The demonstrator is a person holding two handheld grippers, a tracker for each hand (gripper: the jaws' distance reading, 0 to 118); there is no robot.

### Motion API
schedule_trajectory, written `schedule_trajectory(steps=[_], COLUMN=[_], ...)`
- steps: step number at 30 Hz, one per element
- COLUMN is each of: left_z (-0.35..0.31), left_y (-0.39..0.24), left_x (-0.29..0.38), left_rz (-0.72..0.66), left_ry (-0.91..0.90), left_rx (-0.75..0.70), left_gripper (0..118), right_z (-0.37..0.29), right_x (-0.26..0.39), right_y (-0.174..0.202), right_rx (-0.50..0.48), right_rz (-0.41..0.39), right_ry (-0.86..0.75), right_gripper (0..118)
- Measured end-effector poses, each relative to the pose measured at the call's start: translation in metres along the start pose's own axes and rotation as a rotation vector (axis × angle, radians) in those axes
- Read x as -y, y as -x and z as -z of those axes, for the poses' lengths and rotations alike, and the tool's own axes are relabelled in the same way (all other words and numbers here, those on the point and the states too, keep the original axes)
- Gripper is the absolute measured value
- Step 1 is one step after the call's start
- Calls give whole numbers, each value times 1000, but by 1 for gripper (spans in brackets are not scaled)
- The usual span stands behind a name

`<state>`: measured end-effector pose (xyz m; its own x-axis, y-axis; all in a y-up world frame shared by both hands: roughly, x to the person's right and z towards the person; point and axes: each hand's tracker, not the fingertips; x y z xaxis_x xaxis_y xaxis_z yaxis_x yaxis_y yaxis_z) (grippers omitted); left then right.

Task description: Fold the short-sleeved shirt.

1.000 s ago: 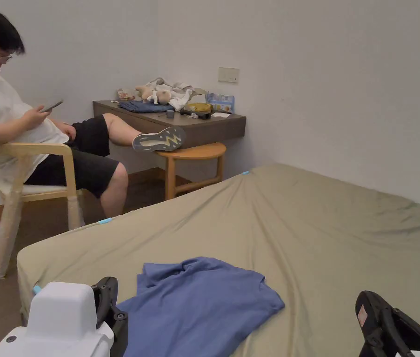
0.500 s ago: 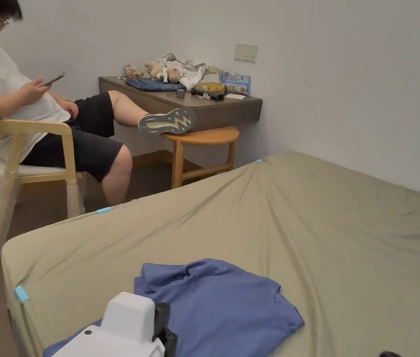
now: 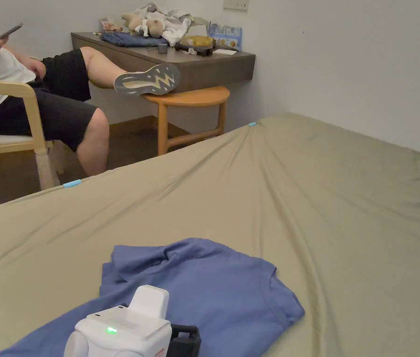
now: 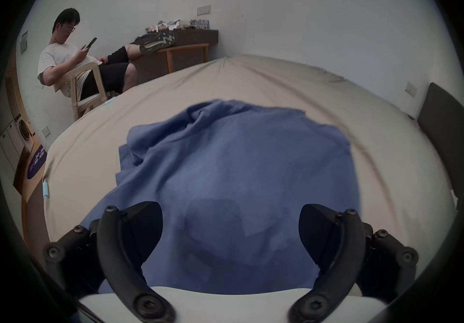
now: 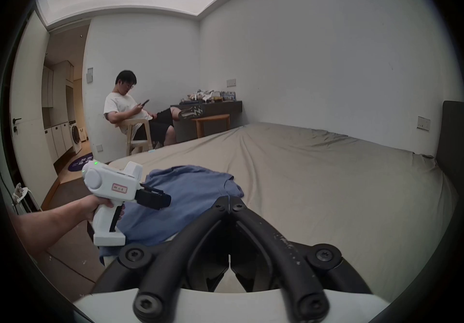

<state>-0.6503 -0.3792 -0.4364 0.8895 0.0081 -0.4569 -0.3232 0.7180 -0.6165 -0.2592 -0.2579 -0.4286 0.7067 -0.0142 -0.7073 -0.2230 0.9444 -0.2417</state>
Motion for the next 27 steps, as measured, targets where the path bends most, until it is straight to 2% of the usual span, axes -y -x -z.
schedule_trajectory(steps=[2, 4, 7, 9, 10, 11, 12, 13, 14, 16, 19, 21, 25, 27], left_z=[20, 20, 21, 10, 1, -4, -7, -7, -8, -13, -42, -69, -102, -111], left_y=[9, 8, -2, -4, -6, -7, -7, -5, -5, -12, -25, -37, -84, -112], left_x=[-3, -5, -10, -11, -11, -12, -13, -13, -13, -15, -26, -35, -44, -45], left_rz=[-54, -26, 23, -24, -46, -65, -85, -114, -120, -109, -156, -161, -55, -69], left_ry=[115, 95, 142, 102, 57, 43, 39, 43, 50, 47, -50, -119, -180, -183], left_rx=[18, 60, 4, 37, 20, -1, -3, -10, -5, -26, -3, 63, 151, 239], left_gripper=[116, 118, 118, 114, 101, 83, 50, 21, 13, 13, 13, 13, 13, 13], right_z=[2, 3, 4, 2, -1, -3, -6, -10, -14, -26, -49, -65, -106, -130], right_x=[1, 2, 4, 8, 9, 10, 11, 11, 12, 12, 12, 13, 18, 22], right_y=[-1, -1, 1, 4, 5, 5, 4, 3, 2, -2, -12, -20, -36, -43], right_rx=[0, -1, 0, 1, 1, -2, -8, -8, -6, 16, 72, 112, 210, 259], right_rz=[-1, 3, 13, 12, 10, 11, 18, 27, 34, 38, 40, 51, 92, 125], right_ry=[10, 15, 22, 32, 38, 44, 52, 56, 58, 53, 48, 45, 31, 14], right_gripper=[2, 2, 2, 2, 2, 2, 2, 2, 2, 2, 2, 2, 2, 2])
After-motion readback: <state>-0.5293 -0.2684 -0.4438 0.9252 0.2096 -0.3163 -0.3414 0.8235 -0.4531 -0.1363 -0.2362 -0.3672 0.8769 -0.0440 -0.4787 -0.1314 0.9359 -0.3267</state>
